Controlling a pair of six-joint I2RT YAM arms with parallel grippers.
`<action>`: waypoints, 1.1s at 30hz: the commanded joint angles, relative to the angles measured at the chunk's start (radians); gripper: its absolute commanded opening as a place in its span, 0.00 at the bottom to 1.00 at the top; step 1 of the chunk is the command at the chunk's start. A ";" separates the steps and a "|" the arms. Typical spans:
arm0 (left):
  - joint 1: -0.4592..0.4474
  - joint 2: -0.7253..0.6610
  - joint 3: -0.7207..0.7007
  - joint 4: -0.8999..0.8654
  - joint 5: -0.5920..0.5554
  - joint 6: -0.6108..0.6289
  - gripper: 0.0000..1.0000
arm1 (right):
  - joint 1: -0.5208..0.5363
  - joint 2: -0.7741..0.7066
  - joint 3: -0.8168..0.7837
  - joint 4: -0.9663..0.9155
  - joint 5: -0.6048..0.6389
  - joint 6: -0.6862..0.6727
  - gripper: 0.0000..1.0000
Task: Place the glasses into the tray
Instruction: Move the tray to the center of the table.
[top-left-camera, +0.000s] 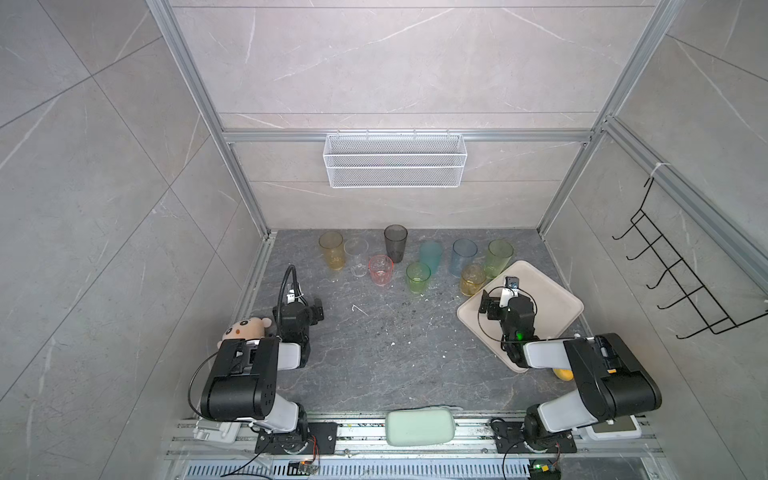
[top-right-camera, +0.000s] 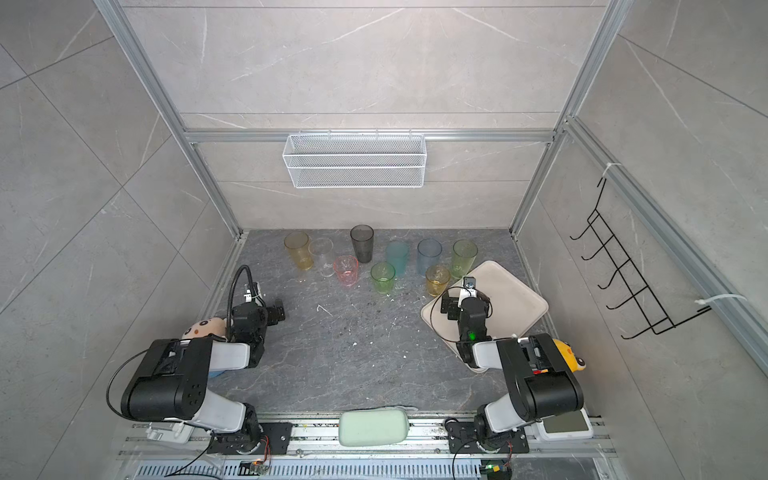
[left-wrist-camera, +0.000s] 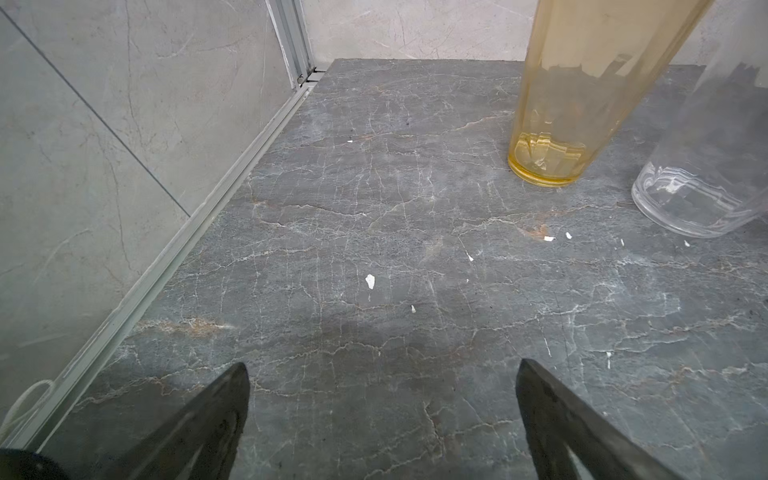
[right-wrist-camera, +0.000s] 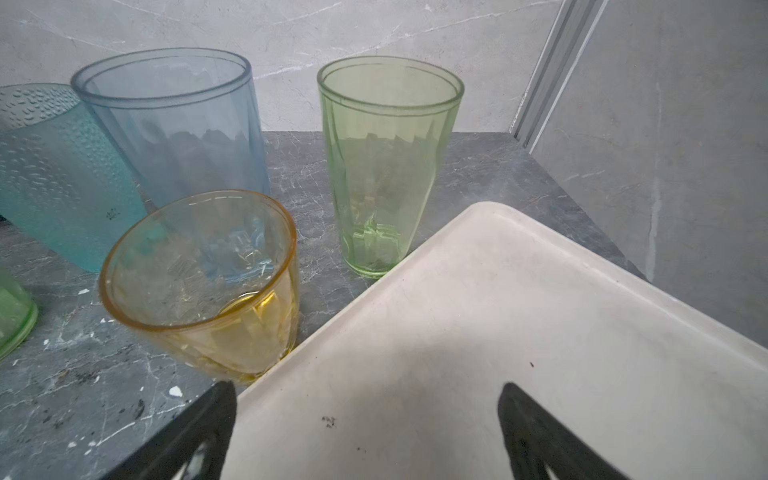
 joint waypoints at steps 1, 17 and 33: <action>0.004 -0.006 0.010 0.032 -0.009 -0.008 1.00 | 0.000 0.007 -0.009 0.020 -0.003 -0.017 0.99; 0.005 -0.006 0.008 0.034 -0.009 -0.007 1.00 | -0.007 0.006 -0.003 0.005 -0.020 -0.010 0.99; -0.093 -0.497 0.109 -0.538 -0.237 -0.230 1.00 | -0.003 -0.372 0.039 -0.352 0.004 0.083 0.99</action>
